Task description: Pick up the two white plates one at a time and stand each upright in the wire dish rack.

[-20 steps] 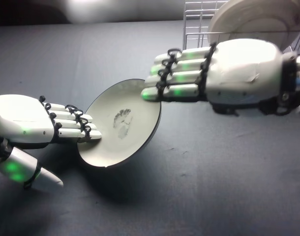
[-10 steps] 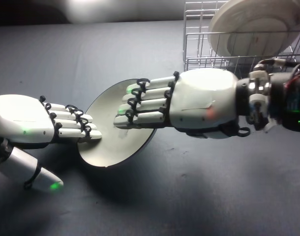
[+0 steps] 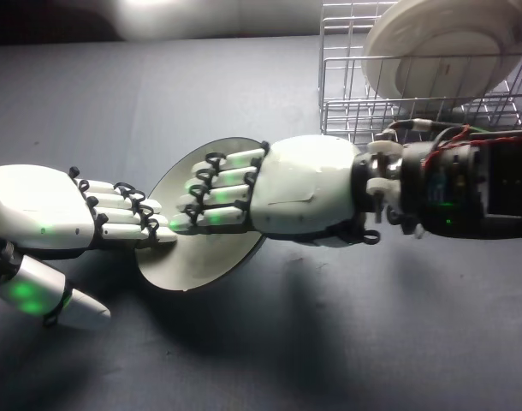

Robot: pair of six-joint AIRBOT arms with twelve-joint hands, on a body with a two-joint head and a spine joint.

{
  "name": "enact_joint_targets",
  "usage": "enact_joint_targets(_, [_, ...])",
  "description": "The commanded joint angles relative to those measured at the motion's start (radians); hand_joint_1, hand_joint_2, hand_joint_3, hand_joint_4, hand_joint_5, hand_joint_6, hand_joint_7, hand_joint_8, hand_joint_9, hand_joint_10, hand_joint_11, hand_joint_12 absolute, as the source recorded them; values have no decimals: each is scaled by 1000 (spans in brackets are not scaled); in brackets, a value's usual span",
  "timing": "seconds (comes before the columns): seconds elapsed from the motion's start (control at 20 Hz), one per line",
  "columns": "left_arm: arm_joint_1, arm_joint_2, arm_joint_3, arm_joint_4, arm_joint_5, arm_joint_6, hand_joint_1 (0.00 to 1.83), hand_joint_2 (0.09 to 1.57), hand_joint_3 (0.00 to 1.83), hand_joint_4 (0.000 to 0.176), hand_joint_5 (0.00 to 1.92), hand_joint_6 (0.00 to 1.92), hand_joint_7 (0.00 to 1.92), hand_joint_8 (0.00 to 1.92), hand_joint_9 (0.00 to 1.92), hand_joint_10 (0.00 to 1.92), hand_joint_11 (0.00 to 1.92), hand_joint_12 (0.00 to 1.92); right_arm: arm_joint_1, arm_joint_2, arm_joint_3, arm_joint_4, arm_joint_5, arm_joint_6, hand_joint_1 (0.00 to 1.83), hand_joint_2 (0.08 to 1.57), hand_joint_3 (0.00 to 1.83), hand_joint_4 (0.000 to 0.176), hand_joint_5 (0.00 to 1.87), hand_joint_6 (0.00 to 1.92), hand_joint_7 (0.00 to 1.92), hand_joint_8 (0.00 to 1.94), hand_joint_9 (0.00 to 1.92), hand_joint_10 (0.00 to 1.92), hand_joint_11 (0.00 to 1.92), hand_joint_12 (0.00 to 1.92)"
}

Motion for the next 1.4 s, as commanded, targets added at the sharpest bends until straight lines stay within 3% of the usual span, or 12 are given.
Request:
enact_joint_targets(0.0, [17, -18, -2, 52, -4, 2, 0, 1251, 15, 0, 0, 0, 0, 0, 0, 0, 0, 0, 17, -2, 3, 36, 79, -5, 1634, 1141, 19, 0, 0, 0, 0, 0, 0, 0, 0, 0])
enact_joint_targets(0.4, [15, -18, 0, 52, -4, 3, 0, 1246, 9, 0, 0, 0, 0, 0, 0, 0, 0, 0, 10, -18, 25, 65, 65, -19, 1637, 1160, 19, 0, 0, 0, 0, 0, 0, 0, 49, 29])
enact_joint_targets(0.5, [14, -18, 0, 52, -4, 3, 0, 1243, 7, 0, 0, 0, 0, 0, 0, 0, 0, 0, 6, -21, 34, 65, 65, -20, 1693, 1216, 0, 0, 0, 0, 0, 0, 0, 0, 1, 193])
enact_joint_targets(0.7, [14, -18, 0, 52, -4, 3, 0, 1238, 4, 0, 0, 0, 0, 0, 0, 0, 0, 0, -5, -24, 38, 71, 65, -22, 1646, 1204, 0, 0, 244, 25, 222, 11, 225, 40, 0, 1066])
enact_joint_targets(0.8, [14, -18, 0, 52, -4, 3, 0, 1244, 5, 0, 0, 0, 0, 0, 0, 0, 0, 0, -6, -27, 41, 71, 64, -23, 1428, 1197, 0, 0, 568, 32, 572, 19, 597, 64, 247, 1171])
enact_joint_targets(0.85, [14, -18, 1, 52, -4, 3, 0, 1244, 5, 0, 0, 0, 0, 0, 0, 0, 0, 0, -6, -28, 41, 72, 64, -23, 1428, 1197, 0, 0, 568, 32, 572, 19, 597, 64, 247, 1171])
enact_joint_targets(0.9, [14, -18, 1, 52, -4, 3, 0, 1251, 8, 0, 12, 5, 0, 0, 0, 0, 12, 5, -7, -30, 42, 72, 64, -23, 1362, 1164, 2, 0, 815, 997, 870, 788, 807, 1073, 559, 1108])
enact_joint_targets(0.95, [14, -18, 1, 52, -4, 3, 0, 1251, 8, 0, 12, 5, 0, 0, 0, 0, 12, 5, -7, -30, 42, 73, 64, -23, 1362, 1164, 2, 0, 815, 997, 870, 788, 807, 1073, 559, 1108])
enact_joint_targets(1.0, [14, -18, 1, 52, -4, 3, 0, 1250, 6, 0, 2, 0, 0, 0, 0, 0, 5, 3, -6, -30, 42, 75, 65, -24, 1459, 1133, 0, 0, 914, 1023, 931, 867, 827, 1126, 723, 1488])
enact_joint_targets(1.05, [14, -18, 1, 52, -4, 3, 0, 1245, 4, 0, 0, 0, 0, 0, 0, 0, 0, 0, -6, -30, 42, 77, 66, -24, 1394, 1106, 0, 0, 988, 956, 976, 887, 911, 1139, 815, 1240])
enact_joint_targets(1.1, [14, -18, 1, 52, -3, 3, 0, 1247, 5, 0, 0, 0, 0, 0, 0, 0, 0, 0, -6, -30, 42, 79, 67, -25, 1472, 1075, 0, 0, 1015, 831, 1034, 800, 1000, 951, 896, 1386])
enact_joint_targets(1.35, [-2, -12, 1, 51, -4, 3, 0, 1248, 3, 0, 3, 1, 0, 0, 0, 0, 0, 0, -4, -22, 41, 80, 101, -26, 1493, 1079, 0, 0, 953, 893, 996, 857, 1017, 903, 902, 1459])
